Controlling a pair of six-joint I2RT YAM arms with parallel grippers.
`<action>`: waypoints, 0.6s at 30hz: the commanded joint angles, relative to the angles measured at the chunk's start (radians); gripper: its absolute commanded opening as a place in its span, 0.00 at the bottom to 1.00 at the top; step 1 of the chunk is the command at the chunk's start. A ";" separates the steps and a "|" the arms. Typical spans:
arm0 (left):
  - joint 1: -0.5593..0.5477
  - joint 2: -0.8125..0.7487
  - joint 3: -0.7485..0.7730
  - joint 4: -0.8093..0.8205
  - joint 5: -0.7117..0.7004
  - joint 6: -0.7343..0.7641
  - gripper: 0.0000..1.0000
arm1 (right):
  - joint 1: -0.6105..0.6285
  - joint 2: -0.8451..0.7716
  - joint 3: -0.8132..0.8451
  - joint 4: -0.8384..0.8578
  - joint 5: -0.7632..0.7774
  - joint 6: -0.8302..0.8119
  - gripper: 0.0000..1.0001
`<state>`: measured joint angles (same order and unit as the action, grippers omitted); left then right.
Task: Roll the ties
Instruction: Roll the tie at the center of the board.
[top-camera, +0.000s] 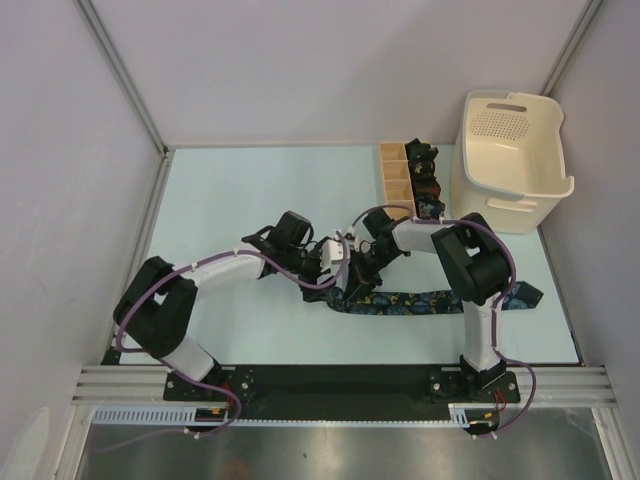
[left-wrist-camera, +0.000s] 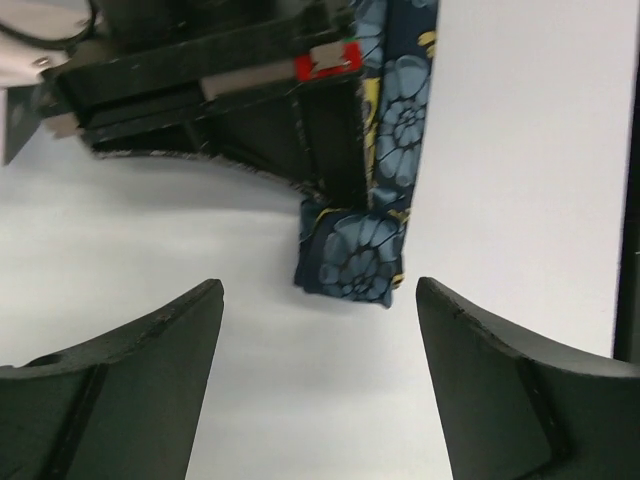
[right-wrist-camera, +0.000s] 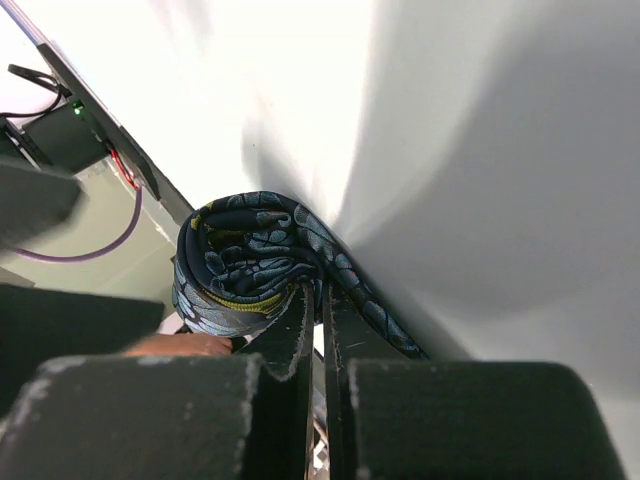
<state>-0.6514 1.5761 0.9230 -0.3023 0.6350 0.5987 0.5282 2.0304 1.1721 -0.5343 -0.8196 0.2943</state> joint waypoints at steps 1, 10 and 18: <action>-0.013 -0.015 -0.015 0.084 0.123 -0.048 0.84 | -0.002 0.037 -0.012 -0.018 0.203 -0.063 0.00; -0.065 0.107 0.077 0.014 0.023 -0.103 0.85 | -0.014 0.010 -0.057 0.025 0.191 -0.072 0.00; -0.085 0.047 -0.102 0.288 0.002 -0.401 0.75 | -0.027 0.002 -0.083 0.056 0.177 -0.078 0.00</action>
<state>-0.7395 1.7042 0.9234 -0.2005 0.6315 0.3626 0.5137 2.0167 1.1351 -0.4889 -0.8387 0.2859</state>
